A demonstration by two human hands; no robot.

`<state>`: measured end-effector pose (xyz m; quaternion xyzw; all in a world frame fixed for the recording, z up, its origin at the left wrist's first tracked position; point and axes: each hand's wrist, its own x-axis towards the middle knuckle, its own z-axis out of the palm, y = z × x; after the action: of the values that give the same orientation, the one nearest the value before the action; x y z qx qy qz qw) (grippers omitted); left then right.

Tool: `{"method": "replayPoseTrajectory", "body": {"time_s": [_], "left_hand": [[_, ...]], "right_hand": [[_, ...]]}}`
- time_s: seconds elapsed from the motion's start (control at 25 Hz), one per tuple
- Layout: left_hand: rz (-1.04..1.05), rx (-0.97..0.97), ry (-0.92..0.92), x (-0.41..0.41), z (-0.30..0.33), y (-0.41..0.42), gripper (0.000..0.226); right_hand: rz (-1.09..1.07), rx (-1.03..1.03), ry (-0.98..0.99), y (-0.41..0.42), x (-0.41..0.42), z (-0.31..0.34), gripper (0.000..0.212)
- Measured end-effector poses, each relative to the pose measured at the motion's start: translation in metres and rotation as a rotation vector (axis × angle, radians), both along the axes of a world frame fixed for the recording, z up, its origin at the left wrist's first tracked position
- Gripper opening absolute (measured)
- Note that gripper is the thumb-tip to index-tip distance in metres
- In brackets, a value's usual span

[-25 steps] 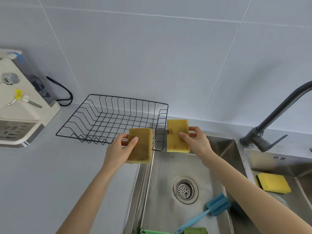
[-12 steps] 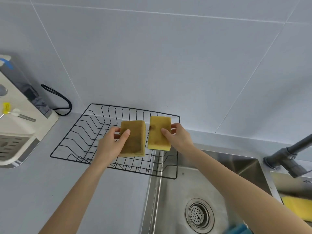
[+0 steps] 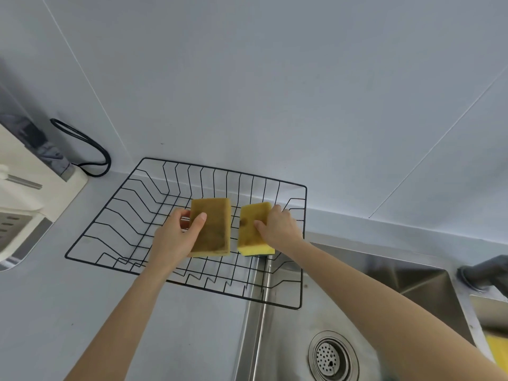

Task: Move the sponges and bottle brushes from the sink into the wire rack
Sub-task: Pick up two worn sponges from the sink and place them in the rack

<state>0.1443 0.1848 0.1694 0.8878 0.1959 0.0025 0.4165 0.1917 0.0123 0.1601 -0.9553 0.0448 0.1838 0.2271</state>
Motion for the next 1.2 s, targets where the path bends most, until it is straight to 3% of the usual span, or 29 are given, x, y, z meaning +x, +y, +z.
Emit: {"method": "replayPoseTrajectory", "body": {"time_s": [0.44, 0.64, 0.92, 1.2], "left_hand": [[-0.008, 0.012, 0.033, -0.003, -0.002, 0.002, 0.047], [-0.018, 0.002, 0.030, -0.007, 0.001, 0.001, 0.047], [-0.014, -0.022, 0.042, -0.005, -0.005, 0.004, 0.046], [-0.025, 0.012, 0.048, 0.005, -0.011, 0.007, 0.047]], "right_hand": [[0.103, -0.170, -0.019, 0.002, -0.010, 0.001, 0.038], [0.335, -0.364, -0.278, 0.004, -0.022, 0.014, 0.032], [0.607, -0.435, -0.153, 0.007, -0.024, -0.020, 0.089], [0.520, -0.421, -0.292, 0.004, -0.016, -0.035, 0.078]]}}
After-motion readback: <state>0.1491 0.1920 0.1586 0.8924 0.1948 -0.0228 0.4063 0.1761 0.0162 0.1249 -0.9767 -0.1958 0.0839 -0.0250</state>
